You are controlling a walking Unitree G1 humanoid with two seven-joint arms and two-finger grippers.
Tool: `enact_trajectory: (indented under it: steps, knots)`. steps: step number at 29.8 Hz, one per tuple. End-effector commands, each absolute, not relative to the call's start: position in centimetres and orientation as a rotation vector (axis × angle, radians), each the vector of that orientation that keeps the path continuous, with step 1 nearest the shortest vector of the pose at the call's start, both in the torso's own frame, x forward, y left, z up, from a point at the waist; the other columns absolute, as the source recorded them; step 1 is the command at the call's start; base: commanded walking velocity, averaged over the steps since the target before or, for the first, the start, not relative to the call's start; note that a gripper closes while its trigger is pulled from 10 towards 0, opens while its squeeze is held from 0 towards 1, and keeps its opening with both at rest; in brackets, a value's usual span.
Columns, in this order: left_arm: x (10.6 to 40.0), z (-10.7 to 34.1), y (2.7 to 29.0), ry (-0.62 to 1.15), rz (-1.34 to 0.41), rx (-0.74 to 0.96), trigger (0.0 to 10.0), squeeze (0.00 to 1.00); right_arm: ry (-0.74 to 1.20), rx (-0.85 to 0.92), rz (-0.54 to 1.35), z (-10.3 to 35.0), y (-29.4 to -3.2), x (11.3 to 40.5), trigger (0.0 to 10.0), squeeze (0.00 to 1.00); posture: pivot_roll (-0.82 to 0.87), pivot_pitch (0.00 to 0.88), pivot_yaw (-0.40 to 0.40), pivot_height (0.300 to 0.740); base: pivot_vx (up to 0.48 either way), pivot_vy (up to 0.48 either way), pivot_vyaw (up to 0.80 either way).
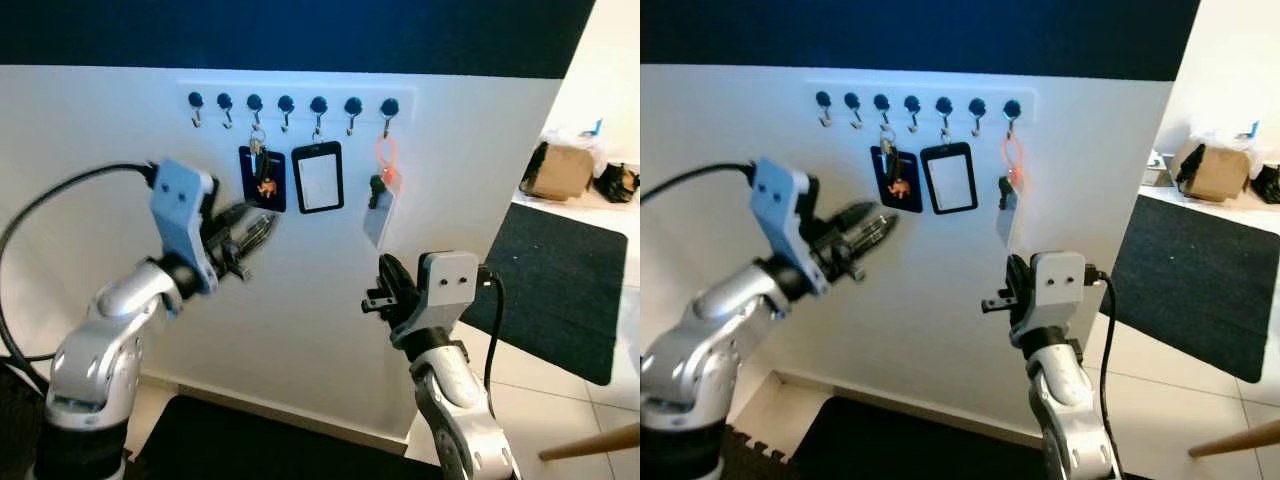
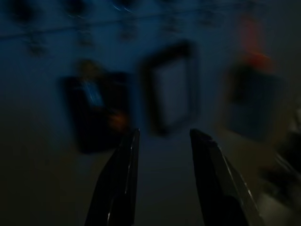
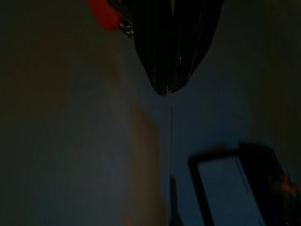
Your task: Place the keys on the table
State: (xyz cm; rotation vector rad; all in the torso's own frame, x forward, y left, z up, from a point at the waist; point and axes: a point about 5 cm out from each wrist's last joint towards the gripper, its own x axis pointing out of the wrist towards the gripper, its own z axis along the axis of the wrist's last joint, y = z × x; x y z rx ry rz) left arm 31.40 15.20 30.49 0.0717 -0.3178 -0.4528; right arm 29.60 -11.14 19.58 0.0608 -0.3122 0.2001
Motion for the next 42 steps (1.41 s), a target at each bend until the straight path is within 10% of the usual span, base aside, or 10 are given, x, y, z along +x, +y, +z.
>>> enact_trajectory:
  steps: [1, 28, 29, 31, 33, 34, 36, 42]
  knots:
    - [32.5, 30.5, 15.3, -0.308, -0.373, 0.066, 10.0, 0.00, -0.316, 0.060, 0.187, 19.3, -11.4, 29.4, 10.0, 0.00, 0.02, 0.182, 0.060, 0.740, 0.000, 0.000, 0.00]
    - [38.3, 35.1, 17.6, -0.410, -0.187, 0.057, 10.0, 0.00, -0.311, 0.068, 0.188, 18.9, -10.8, 29.2, 10.0, 0.00, 0.00, 0.178, 0.071, 0.740, 0.000, 0.000, 0.00]
    - [38.3, 35.2, 17.5, -0.415, -0.192, 0.054, 7.8, 0.00, -0.312, 0.069, 0.190, 18.9, -10.8, 29.2, 10.0, 0.00, 0.00, 0.179, 0.070, 0.740, 0.000, 0.000, 0.00]
    - [38.2, 35.2, 17.4, -0.419, -0.198, 0.053, 7.8, 0.00, -0.311, 0.069, 0.192, 18.9, -10.8, 29.2, 10.0, 0.00, 0.00, 0.179, 0.069, 0.740, 0.000, 0.000, 0.00]
    - [38.2, 35.3, 17.2, -0.426, -0.209, 0.058, 4.5, 0.00, -0.309, 0.067, 0.195, 18.9, -10.7, 29.2, 10.0, 0.00, 0.00, 0.179, 0.069, 0.740, 0.000, 0.000, 0.00]
    - [38.2, 35.3, 17.2, -0.426, -0.209, 0.058, 4.5, 0.00, -0.309, 0.067, 0.195, 18.9, -10.7, 29.2, 10.0, 0.00, 0.00, 0.179, 0.069, 0.740, 0.000, 0.000, 0.00]
    - [38.3, 35.2, 17.3, -0.434, -0.210, 0.061, 0.5, 0.00, -0.306, 0.067, 0.195, 18.8, -10.7, 29.2, 10.0, 0.00, 0.00, 0.183, 0.071, 0.740, 0.000, 0.000, 0.00]
    - [38.2, 35.1, 17.2, -0.439, -0.213, 0.062, 0.0, 0.00, -0.303, 0.068, 0.195, 18.8, -10.7, 29.2, 10.0, 0.00, 0.00, 0.185, 0.072, 0.740, 0.000, 0.000, 0.00]
